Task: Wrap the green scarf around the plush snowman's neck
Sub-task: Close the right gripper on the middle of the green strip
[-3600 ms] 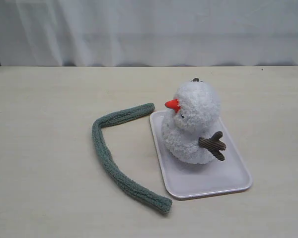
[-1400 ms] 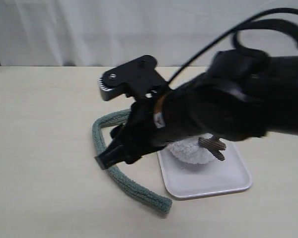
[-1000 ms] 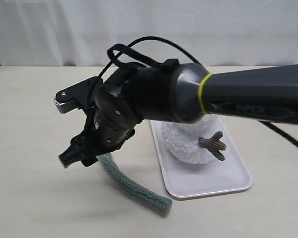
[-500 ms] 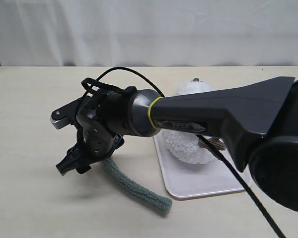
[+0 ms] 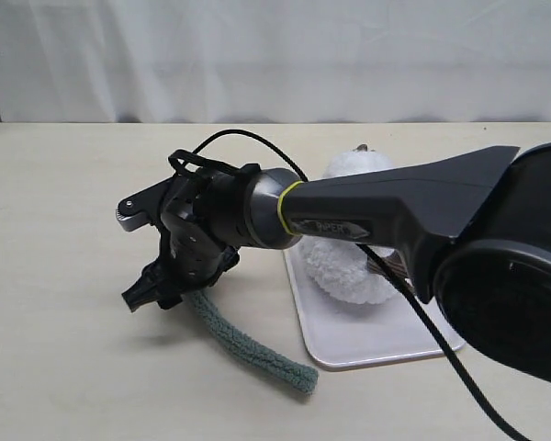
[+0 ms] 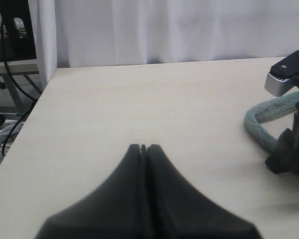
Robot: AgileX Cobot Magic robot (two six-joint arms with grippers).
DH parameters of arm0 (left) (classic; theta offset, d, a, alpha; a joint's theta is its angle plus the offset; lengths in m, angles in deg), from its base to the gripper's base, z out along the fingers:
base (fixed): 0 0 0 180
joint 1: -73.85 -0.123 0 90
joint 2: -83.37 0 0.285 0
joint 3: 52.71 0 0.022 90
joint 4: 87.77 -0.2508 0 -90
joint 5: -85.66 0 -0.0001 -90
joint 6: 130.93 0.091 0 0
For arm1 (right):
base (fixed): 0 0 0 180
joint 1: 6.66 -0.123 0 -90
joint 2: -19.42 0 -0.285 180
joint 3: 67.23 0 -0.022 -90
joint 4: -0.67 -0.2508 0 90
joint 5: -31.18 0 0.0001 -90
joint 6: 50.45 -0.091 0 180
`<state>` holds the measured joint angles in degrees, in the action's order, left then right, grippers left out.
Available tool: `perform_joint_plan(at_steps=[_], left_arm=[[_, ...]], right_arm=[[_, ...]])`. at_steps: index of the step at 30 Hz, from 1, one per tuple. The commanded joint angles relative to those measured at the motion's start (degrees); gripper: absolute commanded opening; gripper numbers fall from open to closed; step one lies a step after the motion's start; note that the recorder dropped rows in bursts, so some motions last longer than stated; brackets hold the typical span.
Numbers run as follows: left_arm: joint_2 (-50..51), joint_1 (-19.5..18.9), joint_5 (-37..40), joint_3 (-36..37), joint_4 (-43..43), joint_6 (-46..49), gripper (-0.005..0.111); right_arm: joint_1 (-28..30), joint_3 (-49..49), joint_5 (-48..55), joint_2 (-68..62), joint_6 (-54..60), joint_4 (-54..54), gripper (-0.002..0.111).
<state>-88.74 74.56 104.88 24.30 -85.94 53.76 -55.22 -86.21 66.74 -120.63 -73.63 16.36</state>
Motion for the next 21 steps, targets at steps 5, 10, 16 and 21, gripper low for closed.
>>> perform_joint_plan(at_steps=[5,10,16,21], left_arm=[[-0.1,-0.3,-0.7,0.2,0.4,-0.3,0.000],[-0.1,-0.3,-0.7,0.2,0.4,-0.3,0.000],[-0.1,-0.3,-0.7,0.2,0.4,-0.3,0.000],[-0.1,-0.3,-0.7,0.2,0.4,-0.3,0.000]], right_arm=[[0.7,-0.3,-2.4,-1.9,-0.2,3.4,0.060],[1.0,-0.3,-1.1,-2.0,-0.2,3.2,0.046],[1.0,-0.4,3.9,-2.0,2.0,3.2,0.017],[0.7,-0.4,6.7,-0.3,3.0,3.2,0.004]])
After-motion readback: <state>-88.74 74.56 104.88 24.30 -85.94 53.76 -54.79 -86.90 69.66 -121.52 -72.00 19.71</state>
